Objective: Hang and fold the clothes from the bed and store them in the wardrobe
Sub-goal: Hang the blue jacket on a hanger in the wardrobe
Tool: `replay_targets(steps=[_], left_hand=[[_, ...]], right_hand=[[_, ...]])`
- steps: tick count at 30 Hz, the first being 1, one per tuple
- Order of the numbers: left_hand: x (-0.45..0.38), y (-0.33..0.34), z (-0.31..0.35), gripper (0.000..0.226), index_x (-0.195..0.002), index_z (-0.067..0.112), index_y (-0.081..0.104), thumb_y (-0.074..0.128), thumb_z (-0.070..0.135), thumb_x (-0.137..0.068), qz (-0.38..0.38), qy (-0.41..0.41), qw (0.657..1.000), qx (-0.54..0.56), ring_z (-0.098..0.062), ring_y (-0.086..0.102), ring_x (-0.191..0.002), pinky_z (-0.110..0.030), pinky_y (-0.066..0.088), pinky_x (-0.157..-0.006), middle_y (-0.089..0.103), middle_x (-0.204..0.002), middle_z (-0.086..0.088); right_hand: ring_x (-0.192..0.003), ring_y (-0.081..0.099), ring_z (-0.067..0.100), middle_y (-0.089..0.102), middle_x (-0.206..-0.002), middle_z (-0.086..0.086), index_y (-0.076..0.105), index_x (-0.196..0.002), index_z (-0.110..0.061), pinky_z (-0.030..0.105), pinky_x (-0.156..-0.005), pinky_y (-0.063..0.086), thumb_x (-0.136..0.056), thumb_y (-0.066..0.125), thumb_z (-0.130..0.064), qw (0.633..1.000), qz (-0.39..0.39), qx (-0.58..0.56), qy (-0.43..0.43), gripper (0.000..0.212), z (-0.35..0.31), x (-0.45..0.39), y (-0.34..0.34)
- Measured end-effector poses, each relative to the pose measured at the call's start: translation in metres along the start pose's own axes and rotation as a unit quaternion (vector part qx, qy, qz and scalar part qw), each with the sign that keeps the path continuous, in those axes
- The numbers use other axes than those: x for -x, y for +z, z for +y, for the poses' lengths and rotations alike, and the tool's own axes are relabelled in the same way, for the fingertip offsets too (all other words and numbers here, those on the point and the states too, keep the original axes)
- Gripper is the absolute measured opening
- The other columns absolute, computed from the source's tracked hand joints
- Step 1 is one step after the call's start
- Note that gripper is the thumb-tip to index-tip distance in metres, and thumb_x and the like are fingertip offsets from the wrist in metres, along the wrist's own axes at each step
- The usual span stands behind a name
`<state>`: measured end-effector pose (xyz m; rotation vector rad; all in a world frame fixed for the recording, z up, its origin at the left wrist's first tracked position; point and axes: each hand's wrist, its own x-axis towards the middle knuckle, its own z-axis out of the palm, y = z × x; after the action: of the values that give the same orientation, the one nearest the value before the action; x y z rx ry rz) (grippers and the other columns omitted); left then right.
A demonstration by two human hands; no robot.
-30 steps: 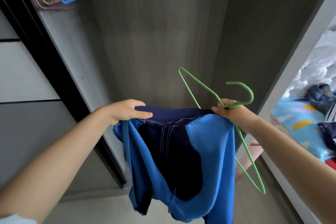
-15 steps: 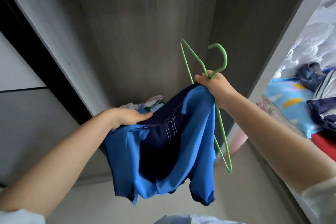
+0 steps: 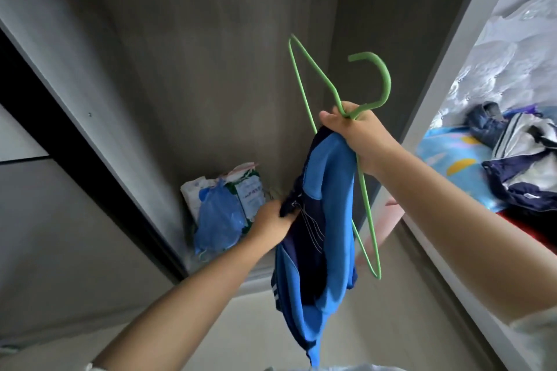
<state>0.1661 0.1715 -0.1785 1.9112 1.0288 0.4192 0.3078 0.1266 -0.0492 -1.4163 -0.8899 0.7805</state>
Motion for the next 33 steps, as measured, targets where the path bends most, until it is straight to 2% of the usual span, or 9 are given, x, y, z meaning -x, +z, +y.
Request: replay_targets(steps=[3,6,8,11,15,20,24,28,33], left_hand=[[-0.015,-0.02,0.0,0.021,-0.112,0.013,0.061,0.047,0.015,-0.096,-0.01,-0.019,0.986,0.164,-0.023,0.054,-0.112,-0.029,0.039,-0.096,0.061,-0.114,-0.008],[-0.027,-0.048,0.002,0.017,-0.088,0.021,0.061,0.049,0.011,-0.094,-0.002,0.007,0.977,0.211,-0.017,0.058,-0.093,-0.029,0.044,-0.089,0.063,-0.09,0.001],[-0.031,-0.06,0.008,0.018,-0.075,0.017,0.061,0.055,0.016,-0.091,-0.01,0.049,0.995,0.084,-0.001,0.055,-0.069,-0.013,0.041,-0.068,0.059,-0.071,0.007],[-0.026,-0.07,0.023,0.034,-0.055,0.021,0.05,0.065,0.032,-0.084,0.029,0.134,0.972,-0.188,-0.005,0.048,-0.05,-0.014,0.031,-0.047,0.044,-0.044,0.014],[-0.02,-0.094,0.058,0.05,-0.057,0.021,0.033,0.06,0.058,-0.077,0.125,0.128,0.9,-0.397,-0.029,0.053,-0.068,-0.029,0.03,-0.051,0.046,-0.057,0.002],[-0.034,-0.114,0.102,0.035,-0.056,0.013,0.037,0.056,0.02,-0.085,0.177,0.066,0.943,-0.275,-0.027,0.04,-0.063,-0.027,0.027,-0.049,0.04,-0.053,-0.002],[-0.052,-0.118,0.099,0.026,-0.058,0.013,0.042,0.053,0.016,-0.081,0.104,-0.05,0.93,-0.349,-0.026,0.043,-0.066,-0.024,0.027,-0.048,0.045,-0.061,-0.003],[-0.05,-0.128,0.06,0.01,-0.086,0.016,0.064,0.057,0.023,-0.085,0.124,-0.134,0.91,-0.372,-0.03,0.059,-0.089,-0.026,0.041,-0.067,0.063,-0.097,-0.008],[-0.034,-0.136,0.045,0.015,-0.077,0.012,0.059,0.056,0.025,-0.084,0.166,-0.098,0.884,-0.427,-0.033,0.06,-0.089,-0.027,0.036,-0.062,0.06,-0.086,-0.011]], right_hand=[[-0.043,0.032,0.005,0.033,-0.045,-0.009,0.031,-0.058,-0.019,0.019,-0.046,0.028,-0.091,0.056,-0.015,0.998,0.054,0.034,-0.01,0.041,0.001,0.002,-0.03],[-0.038,0.023,0.003,0.026,-0.046,-0.009,0.026,-0.056,-0.02,0.017,-0.043,0.021,-0.088,0.06,-0.014,0.989,0.085,0.121,-0.031,0.046,0.008,0.005,-0.046],[-0.037,0.022,0.003,0.025,-0.043,-0.012,0.025,-0.056,-0.02,0.015,-0.04,0.019,-0.087,0.061,-0.014,0.984,0.101,0.144,-0.039,0.048,0.009,0.006,-0.054],[-0.044,0.023,0.004,0.024,-0.05,-0.007,0.026,-0.057,-0.02,0.017,-0.045,0.021,-0.09,0.057,-0.02,0.979,0.095,0.175,-0.049,0.046,0.005,0.008,-0.064],[-0.052,0.026,0.007,0.025,-0.059,-0.005,0.027,-0.062,-0.019,0.014,-0.044,0.026,-0.099,0.035,-0.03,0.957,0.048,0.286,-0.03,0.039,0.012,0.013,-0.082],[-0.047,0.052,0.0,0.048,-0.063,-0.001,0.052,-0.077,-0.013,0.011,-0.05,0.044,-0.099,0.032,-0.02,0.954,-0.103,0.28,0.034,0.03,0.043,0.016,-0.08],[-0.034,0.031,0.001,0.035,-0.042,-0.01,0.047,-0.063,-0.016,0.009,-0.036,0.025,-0.098,0.039,-0.024,0.986,-0.052,0.153,-0.028,0.037,0.054,0.023,-0.078],[-0.033,0.02,0.001,0.024,-0.041,-0.013,0.053,-0.048,-0.024,0.006,-0.037,0.019,-0.064,0.068,-0.062,0.978,-0.196,-0.05,0.044,0.044,0.059,0.035,-0.087],[-0.034,0.018,0.004,0.023,-0.042,-0.008,0.054,-0.053,-0.018,0.006,-0.036,0.018,-0.049,0.074,-0.068,0.943,-0.298,0.062,0.138,0.054,0.066,0.04,-0.076]])
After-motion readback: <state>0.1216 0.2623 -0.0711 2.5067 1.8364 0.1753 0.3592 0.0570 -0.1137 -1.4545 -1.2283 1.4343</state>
